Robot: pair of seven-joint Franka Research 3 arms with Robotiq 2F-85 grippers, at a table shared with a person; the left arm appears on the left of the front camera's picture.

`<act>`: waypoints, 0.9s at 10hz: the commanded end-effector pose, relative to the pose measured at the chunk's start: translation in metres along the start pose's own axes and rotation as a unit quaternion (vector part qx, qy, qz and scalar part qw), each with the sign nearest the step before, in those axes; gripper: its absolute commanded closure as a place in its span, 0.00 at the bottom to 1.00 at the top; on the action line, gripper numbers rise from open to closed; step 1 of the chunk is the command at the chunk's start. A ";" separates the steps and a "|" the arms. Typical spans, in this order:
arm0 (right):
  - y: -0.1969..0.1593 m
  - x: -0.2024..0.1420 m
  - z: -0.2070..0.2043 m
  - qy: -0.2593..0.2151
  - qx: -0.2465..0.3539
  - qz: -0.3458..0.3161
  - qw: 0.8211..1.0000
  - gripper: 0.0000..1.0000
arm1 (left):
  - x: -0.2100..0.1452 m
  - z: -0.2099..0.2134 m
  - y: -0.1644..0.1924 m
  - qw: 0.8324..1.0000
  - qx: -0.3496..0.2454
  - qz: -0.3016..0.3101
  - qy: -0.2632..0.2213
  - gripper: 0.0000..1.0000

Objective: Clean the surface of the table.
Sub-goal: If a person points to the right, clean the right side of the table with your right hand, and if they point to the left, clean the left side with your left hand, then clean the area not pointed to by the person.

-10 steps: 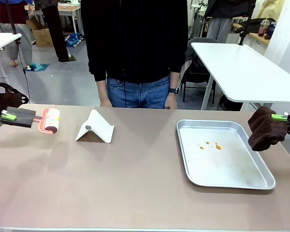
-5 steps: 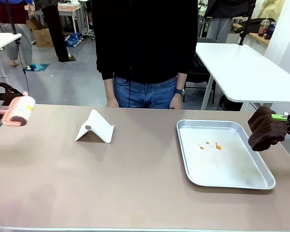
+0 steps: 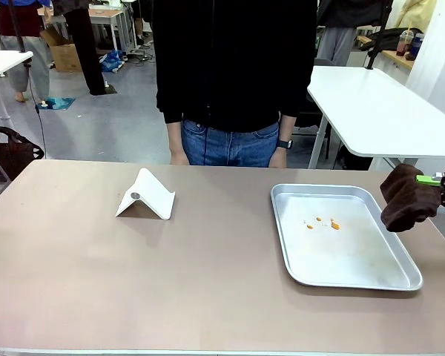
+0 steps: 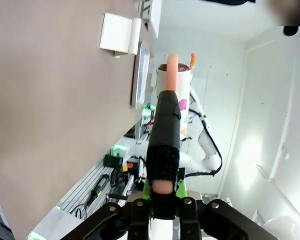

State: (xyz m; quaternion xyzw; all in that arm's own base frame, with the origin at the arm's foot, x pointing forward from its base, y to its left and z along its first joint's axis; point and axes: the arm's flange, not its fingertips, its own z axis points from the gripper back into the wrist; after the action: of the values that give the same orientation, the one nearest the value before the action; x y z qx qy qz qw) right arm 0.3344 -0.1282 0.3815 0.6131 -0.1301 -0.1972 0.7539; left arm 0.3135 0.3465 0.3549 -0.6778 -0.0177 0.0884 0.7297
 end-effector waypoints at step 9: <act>0.003 -0.001 -0.001 0.001 -0.001 0.002 1.000 1.00 | 0.000 0.000 0.000 1.000 0.000 0.000 0.000 0.80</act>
State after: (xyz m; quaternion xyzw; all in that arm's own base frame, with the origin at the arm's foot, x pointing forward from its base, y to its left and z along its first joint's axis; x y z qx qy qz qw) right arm 0.3344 -0.1282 0.3815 0.6131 -0.1301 -0.1972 0.7539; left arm 0.3162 0.3462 0.3511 -0.6790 -0.0240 0.0897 0.7282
